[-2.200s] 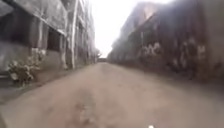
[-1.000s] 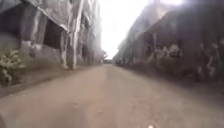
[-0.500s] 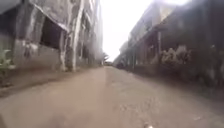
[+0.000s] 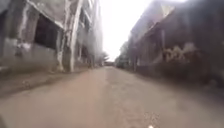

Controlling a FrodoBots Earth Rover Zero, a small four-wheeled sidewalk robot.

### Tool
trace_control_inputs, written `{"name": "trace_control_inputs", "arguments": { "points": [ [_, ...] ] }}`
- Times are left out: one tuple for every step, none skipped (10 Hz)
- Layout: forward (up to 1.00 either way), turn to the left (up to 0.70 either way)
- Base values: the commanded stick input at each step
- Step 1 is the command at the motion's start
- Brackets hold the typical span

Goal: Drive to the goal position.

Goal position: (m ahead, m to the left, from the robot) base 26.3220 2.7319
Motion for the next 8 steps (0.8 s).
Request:
{"name": "trace_control_inputs", "arguments": {
  "points": [
    [0.70, 0.01],
    [0.70, 0.01],
    [0.70, 0.01],
    [0.70, 0.01],
    [0.70, 0.01],
    [0.70, 0.01],
    [0.70, 0.01],
    [0.70, 0.01]
  ]
}}
